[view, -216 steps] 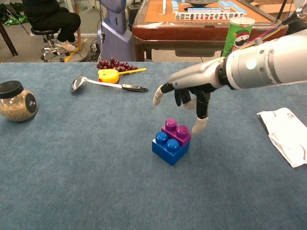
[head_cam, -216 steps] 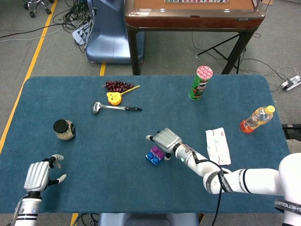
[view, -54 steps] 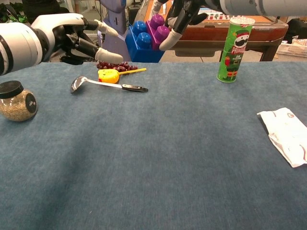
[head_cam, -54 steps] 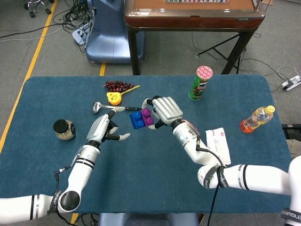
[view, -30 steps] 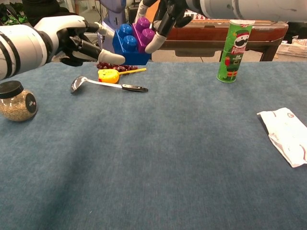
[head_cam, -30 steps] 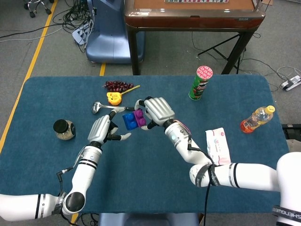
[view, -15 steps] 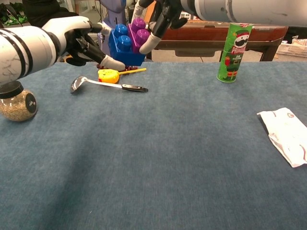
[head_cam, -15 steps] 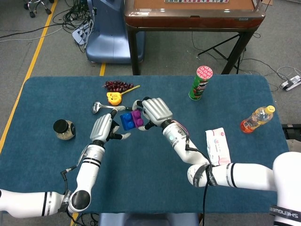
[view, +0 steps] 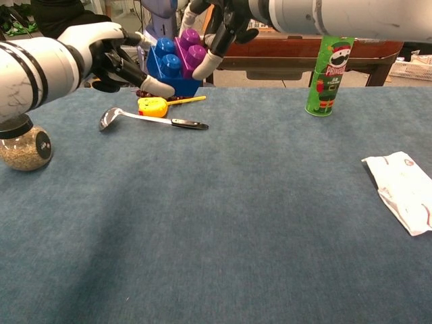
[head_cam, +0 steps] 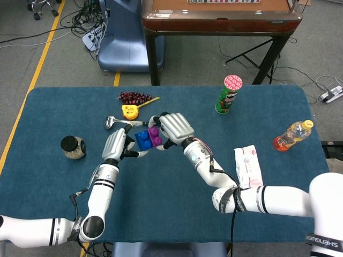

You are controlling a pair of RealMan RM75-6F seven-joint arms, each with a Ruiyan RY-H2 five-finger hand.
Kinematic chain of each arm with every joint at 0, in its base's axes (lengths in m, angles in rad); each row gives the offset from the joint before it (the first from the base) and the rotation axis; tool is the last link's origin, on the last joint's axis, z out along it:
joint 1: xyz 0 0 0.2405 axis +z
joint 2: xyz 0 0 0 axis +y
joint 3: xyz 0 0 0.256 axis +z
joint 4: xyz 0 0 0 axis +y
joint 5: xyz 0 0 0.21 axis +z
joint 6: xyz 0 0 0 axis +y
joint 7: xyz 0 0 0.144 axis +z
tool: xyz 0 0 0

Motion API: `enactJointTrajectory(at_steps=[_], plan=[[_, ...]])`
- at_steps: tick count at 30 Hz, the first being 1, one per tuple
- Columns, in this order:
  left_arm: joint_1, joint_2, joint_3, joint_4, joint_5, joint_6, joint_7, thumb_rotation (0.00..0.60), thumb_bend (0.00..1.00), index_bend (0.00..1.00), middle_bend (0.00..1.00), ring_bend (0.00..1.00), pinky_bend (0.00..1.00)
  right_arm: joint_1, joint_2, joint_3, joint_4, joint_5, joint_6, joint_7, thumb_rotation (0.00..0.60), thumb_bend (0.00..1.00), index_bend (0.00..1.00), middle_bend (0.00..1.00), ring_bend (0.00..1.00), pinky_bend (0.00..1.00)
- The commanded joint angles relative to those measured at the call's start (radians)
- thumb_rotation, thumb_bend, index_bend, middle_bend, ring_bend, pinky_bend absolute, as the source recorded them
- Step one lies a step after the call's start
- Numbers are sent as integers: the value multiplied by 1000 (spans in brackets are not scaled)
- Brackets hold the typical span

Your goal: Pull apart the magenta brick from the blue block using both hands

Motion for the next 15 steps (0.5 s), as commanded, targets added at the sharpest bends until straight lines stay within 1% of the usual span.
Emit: enactJointTrajectory(at_steps=[1, 5, 8, 10, 12, 15], plan=[[4, -9, -5, 5, 7, 10, -11, 597, 0, 307, 1000, 1000, 1000, 1, -3, -1, 2, 0, -2, 0, 600, 264, 646, 1000, 979, 1000], [8, -19, -6, 13, 23, 23, -21, 599, 0, 371, 1000, 1000, 1000, 2, -7, -1, 6, -1, -4, 1, 600, 265, 646, 1000, 980, 1000], [12, -32, -8, 21, 47, 40, -35, 600, 0, 463, 1000, 1000, 1000, 0, -9, 0, 7, -5, -5, 5, 600, 265, 646, 1000, 980, 1000], [13, -40, -5, 28, 62, 48, -36, 600, 0, 544, 1000, 1000, 1000, 0, -11, -1, 9, -9, -7, 8, 600, 265, 646, 1000, 980, 1000], [15, -44, -4, 30, 68, 50, -37, 600, 0, 583, 1000, 1000, 1000, -2, -13, -1, 11, -13, -7, 10, 600, 267, 649, 1000, 980, 1000], [18, -50, -7, 34, 75, 53, -42, 600, 0, 613, 1000, 1000, 1000, -5, -15, 0, 12, -20, -6, 18, 600, 280, 655, 1000, 980, 1000]])
